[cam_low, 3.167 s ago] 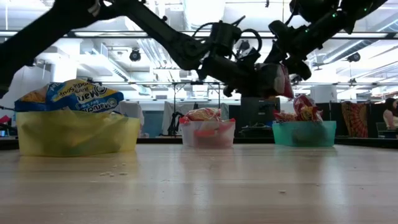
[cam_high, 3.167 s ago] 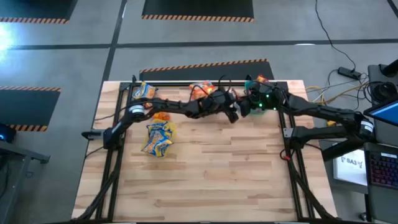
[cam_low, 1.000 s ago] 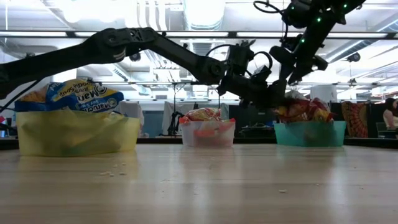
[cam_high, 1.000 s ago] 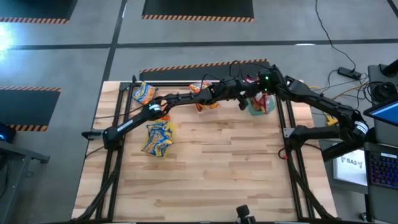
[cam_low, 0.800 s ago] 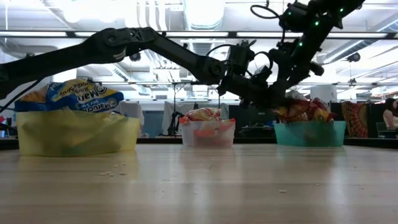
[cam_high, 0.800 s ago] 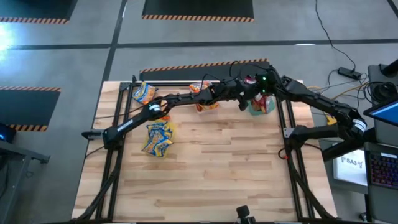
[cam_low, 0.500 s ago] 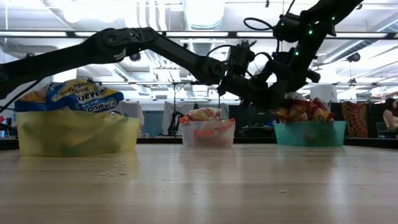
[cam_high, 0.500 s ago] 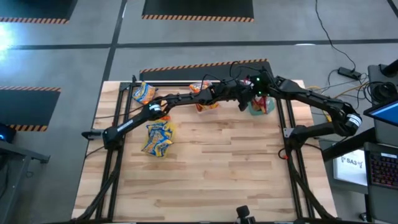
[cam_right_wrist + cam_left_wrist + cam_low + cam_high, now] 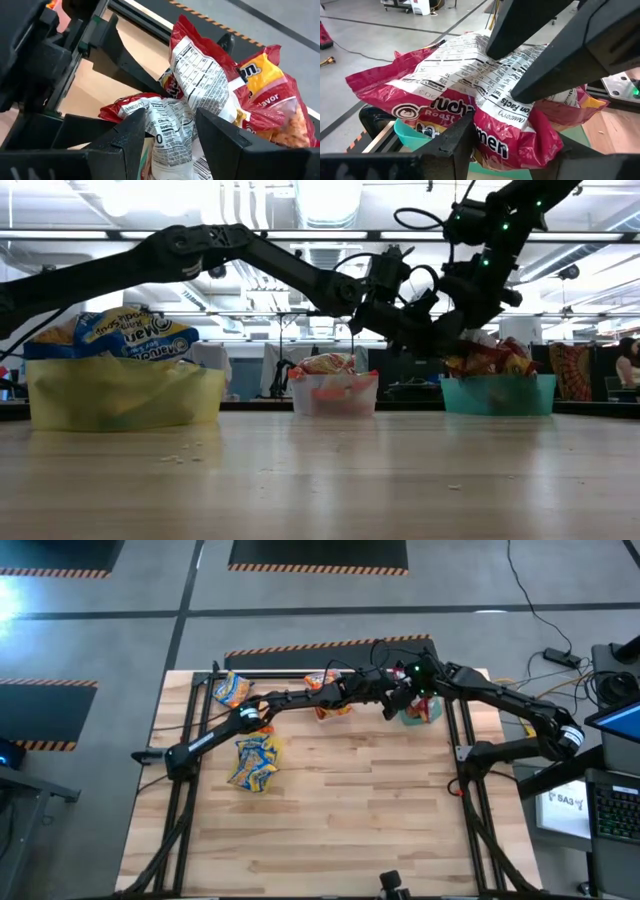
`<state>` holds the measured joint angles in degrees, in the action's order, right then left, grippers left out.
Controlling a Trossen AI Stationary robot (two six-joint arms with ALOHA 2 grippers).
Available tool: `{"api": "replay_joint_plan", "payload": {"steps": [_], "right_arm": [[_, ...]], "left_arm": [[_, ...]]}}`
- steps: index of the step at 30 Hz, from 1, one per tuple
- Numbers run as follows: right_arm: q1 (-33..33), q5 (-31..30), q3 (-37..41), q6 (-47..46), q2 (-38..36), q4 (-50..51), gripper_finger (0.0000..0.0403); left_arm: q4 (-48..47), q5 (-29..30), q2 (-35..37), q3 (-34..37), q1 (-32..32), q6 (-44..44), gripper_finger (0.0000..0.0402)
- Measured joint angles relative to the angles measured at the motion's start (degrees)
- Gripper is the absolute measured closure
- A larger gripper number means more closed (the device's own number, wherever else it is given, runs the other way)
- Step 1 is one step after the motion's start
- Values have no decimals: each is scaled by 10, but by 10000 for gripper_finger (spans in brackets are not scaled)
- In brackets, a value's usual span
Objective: Sort Maruchan noodles
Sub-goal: Put the red noodle pack into the green bin
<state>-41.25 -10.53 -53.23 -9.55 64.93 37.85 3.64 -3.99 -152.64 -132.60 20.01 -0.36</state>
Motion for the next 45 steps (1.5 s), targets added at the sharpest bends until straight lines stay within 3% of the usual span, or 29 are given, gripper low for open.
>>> {"api": "replay_joint_plan", "payload": {"steps": [11, 16, 29, 34, 45], "right_arm": [[0, -9, 0, 31, 2, 32, 220], [0, -45, 0, 41, 2, 36, 250], [0, -33, 0, 57, 2, 40, 388], [0, -31, 0, 58, 2, 40, 394], [0, -130, 0, 73, -9, 55, 394]], "left_arm": [[2, 0, 0, 0, 1, 6, 265], [3, 0, 0, 0, 2, 9, 265], [-1, 1, 0, -8, 2, 13, 265], [-23, 0, 0, -9, 2, 15, 265], [-14, 0, 9, -9, 3, 14, 265]]}}
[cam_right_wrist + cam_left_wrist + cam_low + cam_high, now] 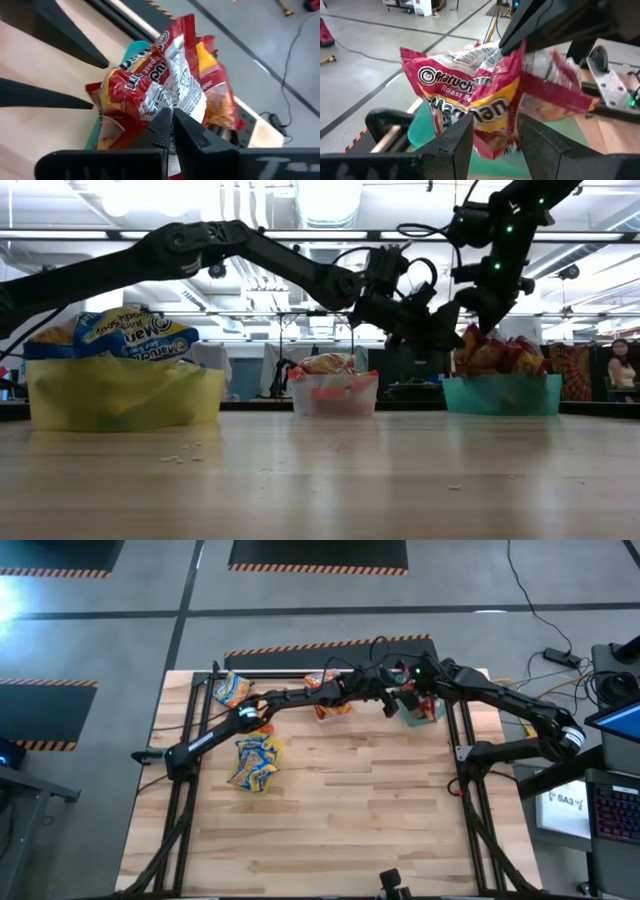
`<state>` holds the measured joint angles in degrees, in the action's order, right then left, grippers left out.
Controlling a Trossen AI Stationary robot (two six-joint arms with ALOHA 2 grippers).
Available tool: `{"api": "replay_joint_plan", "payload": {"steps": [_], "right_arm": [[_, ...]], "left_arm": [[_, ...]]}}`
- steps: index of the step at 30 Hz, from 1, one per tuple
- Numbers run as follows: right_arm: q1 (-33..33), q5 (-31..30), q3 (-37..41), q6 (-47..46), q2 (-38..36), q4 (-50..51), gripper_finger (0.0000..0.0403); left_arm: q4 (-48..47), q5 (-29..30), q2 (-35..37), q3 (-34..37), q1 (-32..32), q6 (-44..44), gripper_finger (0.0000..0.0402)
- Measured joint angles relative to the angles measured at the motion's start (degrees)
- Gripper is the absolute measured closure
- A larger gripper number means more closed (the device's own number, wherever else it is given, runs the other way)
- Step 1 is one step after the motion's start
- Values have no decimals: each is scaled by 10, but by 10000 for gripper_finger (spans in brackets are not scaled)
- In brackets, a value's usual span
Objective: Sort Maruchan noodles
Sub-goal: Put the red noodle pack into the green bin, then put the orange noodle pack into the transparent bin
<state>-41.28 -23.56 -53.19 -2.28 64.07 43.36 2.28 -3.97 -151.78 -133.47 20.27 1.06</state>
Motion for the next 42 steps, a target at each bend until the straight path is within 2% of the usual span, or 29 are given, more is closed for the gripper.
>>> {"api": "replay_joint_plan", "payload": {"steps": [4, 10, 17, 24, 31, 36, 42], "right_arm": [[0, -23, -19, 4, -10, 10, 395], [0, -23, -72, -7, -12, 66, 395], [0, -20, -60, -26, -1, 89, 394], [5, -12, -74, -26, -10, 84, 374], [24, 29, -82, -33, -12, 60, 352], [39, 30, -79, -31, -11, 22, 345], [51, 30, -74, -32, -11, -8, 344]], "left_arm": [[0, 0, 1, 0, 0, 0, 265], [2, 0, 1, 0, 0, 4, 265], [-14, -1, 1, 0, -3, 5, 265], [-114, -1, 11, 0, -3, -9, 265], [-198, -1, 33, 0, -7, -65, 265], [-300, 2, 90, 0, -2, -124, 265], [-452, 15, 130, 1, 31, -129, 265]]}}
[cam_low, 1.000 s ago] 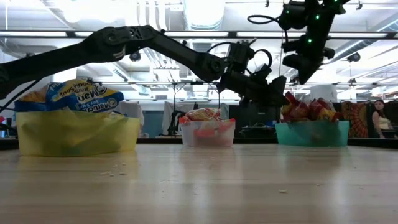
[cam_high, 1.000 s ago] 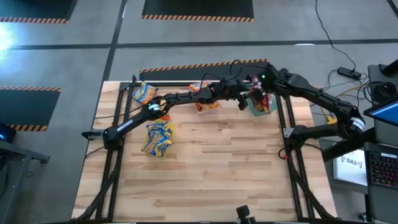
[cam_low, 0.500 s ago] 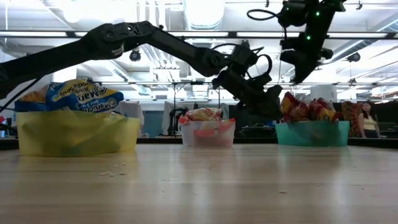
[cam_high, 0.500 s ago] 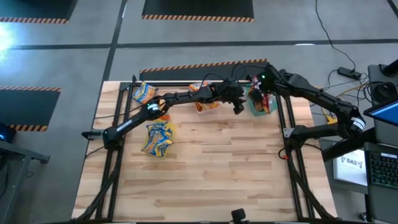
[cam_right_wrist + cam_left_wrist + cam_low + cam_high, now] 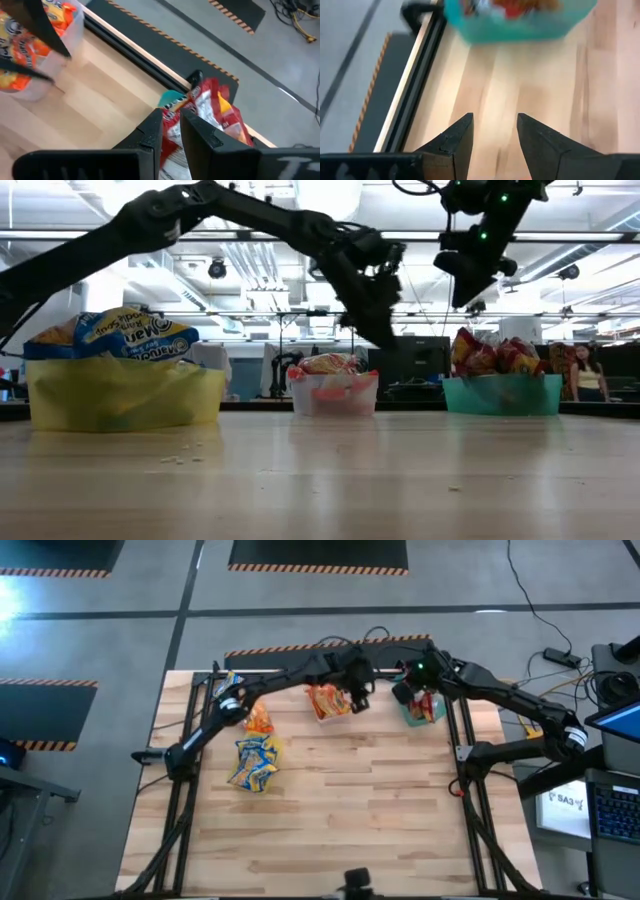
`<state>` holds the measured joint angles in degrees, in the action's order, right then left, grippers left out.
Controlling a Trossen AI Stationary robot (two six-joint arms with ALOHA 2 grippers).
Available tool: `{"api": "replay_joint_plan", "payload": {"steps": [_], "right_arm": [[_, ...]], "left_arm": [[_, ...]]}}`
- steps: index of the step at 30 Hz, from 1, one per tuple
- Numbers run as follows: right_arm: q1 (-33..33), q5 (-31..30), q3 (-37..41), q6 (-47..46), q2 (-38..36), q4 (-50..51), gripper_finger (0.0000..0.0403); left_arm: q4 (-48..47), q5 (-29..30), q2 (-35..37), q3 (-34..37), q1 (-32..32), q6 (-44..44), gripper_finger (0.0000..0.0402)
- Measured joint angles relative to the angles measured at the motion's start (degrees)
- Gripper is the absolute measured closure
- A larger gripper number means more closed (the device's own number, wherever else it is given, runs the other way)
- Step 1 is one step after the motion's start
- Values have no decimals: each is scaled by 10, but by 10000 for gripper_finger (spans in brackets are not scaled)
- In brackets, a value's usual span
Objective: Sort Maruchan noodles
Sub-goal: Put the orange noodle pack into the transparent bin
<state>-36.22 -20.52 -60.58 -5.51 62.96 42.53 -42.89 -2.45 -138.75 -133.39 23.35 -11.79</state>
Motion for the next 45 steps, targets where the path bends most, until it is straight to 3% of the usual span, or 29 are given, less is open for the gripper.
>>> {"api": "replay_joint_plan", "payload": {"steps": [7, 11, 15, 20, 24, 30, 37, 45], "right_arm": [[13, 22, 42, 1, 3, -87, 346], [14, 45, 66, 1, 8, -126, 346], [15, 47, 85, 1, 9, -144, 346], [15, 47, 110, 1, 9, -187, 346], [15, 59, 135, 2, 9, -221, 346], [15, 60, 144, 2, 9, -222, 346], [15, 60, 150, 2, 9, -212, 346], [15, 55, 150, -9, 9, -202, 346]], "left_arm": [[-112, 6, 59, 20, 33, 2, 265], [-128, 43, 130, 85, 53, 3, 265], [-120, 57, 234, 221, 72, 21, 265], [-13, 67, 401, 452, 82, 55, 265], [62, 113, 528, 628, 84, 108, 265], [125, 145, 681, 801, 84, 186, 265], [135, 162, 782, 919, 84, 249, 265], [134, 157, 829, 969, 84, 259, 265]]}}
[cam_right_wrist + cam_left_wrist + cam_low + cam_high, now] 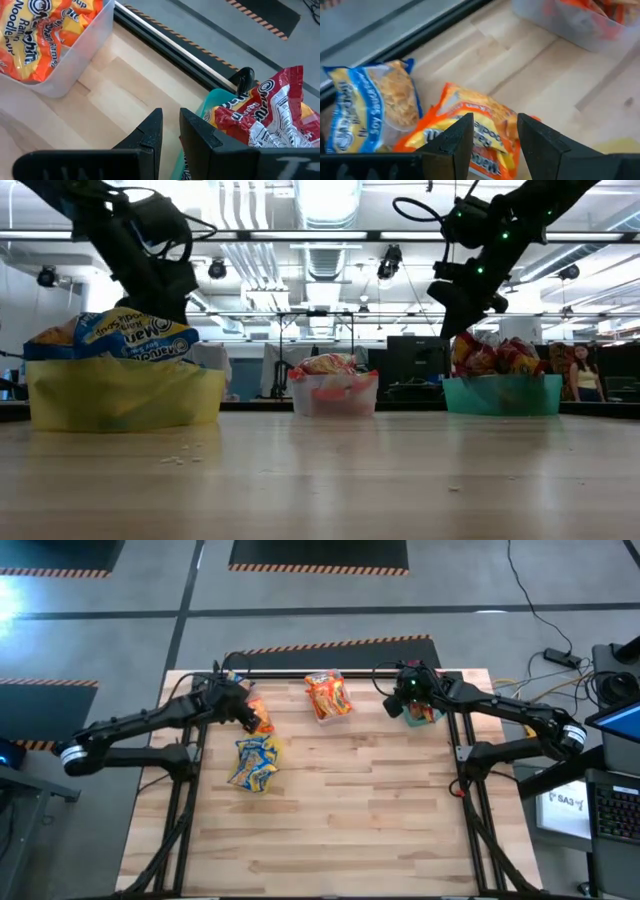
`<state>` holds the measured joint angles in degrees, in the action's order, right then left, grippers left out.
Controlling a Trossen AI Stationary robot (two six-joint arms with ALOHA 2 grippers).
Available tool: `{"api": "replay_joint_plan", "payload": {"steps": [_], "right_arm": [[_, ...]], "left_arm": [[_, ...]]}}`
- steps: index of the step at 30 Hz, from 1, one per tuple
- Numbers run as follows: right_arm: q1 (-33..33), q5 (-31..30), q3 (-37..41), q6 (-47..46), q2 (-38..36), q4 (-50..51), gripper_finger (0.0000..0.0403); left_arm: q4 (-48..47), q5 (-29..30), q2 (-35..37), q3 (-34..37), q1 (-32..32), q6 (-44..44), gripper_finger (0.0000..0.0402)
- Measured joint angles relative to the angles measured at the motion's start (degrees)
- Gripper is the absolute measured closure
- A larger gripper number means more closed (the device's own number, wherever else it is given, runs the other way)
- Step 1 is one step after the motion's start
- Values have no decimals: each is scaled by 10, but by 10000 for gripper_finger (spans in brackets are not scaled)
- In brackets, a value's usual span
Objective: Sort Maruchan noodles
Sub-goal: Put the orange noodle pack into the transparent bin
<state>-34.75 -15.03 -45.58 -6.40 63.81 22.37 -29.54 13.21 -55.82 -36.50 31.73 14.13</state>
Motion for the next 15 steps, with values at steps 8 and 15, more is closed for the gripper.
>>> {"api": "replay_joint_plan", "payload": {"steps": [8, 15], "right_arm": [[0, 0, 0, 4, 0, -3, 346], [0, 0, 0, 3, 0, -4, 346]], "left_arm": [[-8, -7, -4, -4, 0, -1, 265], [-9, -7, -6, -11, 0, -12, 265]]}}
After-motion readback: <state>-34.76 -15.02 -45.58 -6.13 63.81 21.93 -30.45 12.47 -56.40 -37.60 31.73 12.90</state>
